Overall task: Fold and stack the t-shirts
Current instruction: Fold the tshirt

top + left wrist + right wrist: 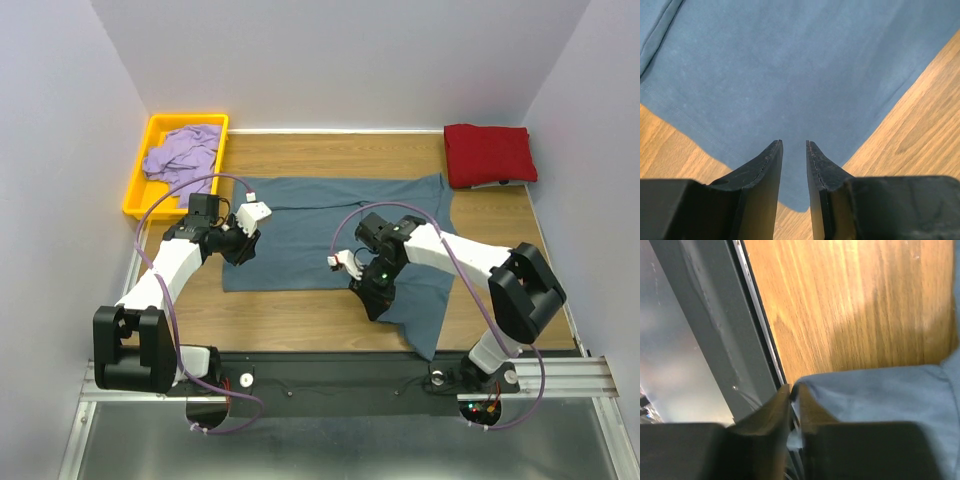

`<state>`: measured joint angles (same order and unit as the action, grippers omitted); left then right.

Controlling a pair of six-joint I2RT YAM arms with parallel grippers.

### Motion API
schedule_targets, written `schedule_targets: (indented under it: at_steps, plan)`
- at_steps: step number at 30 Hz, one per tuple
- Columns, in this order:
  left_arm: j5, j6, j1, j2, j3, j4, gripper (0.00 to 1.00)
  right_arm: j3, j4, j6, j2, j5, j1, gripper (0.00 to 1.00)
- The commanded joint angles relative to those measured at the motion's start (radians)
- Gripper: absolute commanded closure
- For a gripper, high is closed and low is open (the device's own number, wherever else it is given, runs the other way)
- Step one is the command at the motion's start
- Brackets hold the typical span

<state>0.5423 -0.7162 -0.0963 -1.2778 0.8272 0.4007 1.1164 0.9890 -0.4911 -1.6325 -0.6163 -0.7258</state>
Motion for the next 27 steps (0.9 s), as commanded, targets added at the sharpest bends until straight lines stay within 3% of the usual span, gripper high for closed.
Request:
schedule_targets:
  at_steps: [1,3,4,7,13,17,27]
  plan:
    - [0.039,0.017,0.004,0.032,0.001,-0.011,0.63,0.026,-0.021,0.003,0.025,-0.003,-0.017,0.69]
    - [0.038,0.020,0.009,0.032,0.001,-0.010,0.62,0.043,-0.021,0.028,0.074,0.039,-0.015,0.43]
    - [0.038,0.020,0.009,0.032,0.000,-0.008,0.62,0.043,-0.021,0.031,0.092,0.090,-0.014,0.41]
    - [0.033,-0.008,0.018,0.041,-0.005,0.009,0.62,0.007,-0.026,0.040,0.167,0.179,0.014,0.41]
    - [0.010,-0.103,0.058,0.061,-0.026,0.052,0.63,-0.110,-0.032,-0.085,0.270,0.378,0.276,0.51]
    - [-0.005,-0.135,0.087,0.037,-0.025,0.072,0.63,-0.138,-0.041,-0.222,0.269,0.429,0.477,0.53]
    - [-0.091,-0.187,0.089,-0.032,-0.023,0.124,0.60,-0.202,-0.119,-0.360,0.235,0.484,0.575,0.52]
